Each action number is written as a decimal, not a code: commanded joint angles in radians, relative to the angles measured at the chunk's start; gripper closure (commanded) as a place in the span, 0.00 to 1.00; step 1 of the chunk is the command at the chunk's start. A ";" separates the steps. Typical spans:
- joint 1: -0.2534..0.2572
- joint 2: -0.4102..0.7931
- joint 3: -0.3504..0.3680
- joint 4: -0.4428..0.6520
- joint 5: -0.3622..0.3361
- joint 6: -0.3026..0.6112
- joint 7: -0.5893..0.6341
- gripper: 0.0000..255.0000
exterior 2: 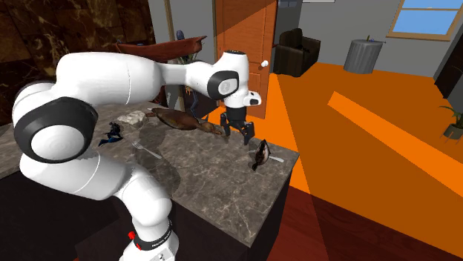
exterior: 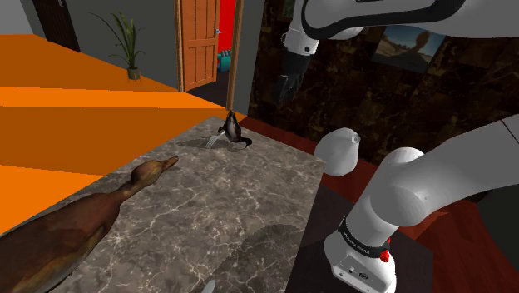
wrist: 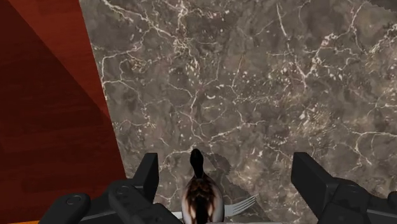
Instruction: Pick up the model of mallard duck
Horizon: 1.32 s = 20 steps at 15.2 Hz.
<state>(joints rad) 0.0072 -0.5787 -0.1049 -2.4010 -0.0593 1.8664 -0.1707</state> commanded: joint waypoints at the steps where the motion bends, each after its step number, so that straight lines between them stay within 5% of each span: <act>1: 0.008 0.064 -0.008 -0.009 0.005 0.069 -0.014 0.00; 16: 0.045 0.637 -0.055 0.173 0.111 0.413 -0.192 0.00; 20: 0.044 0.664 -0.053 0.161 0.119 0.452 -0.198 0.00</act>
<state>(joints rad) 0.0517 0.0767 -0.1579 -2.2379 0.0569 2.3071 -0.3657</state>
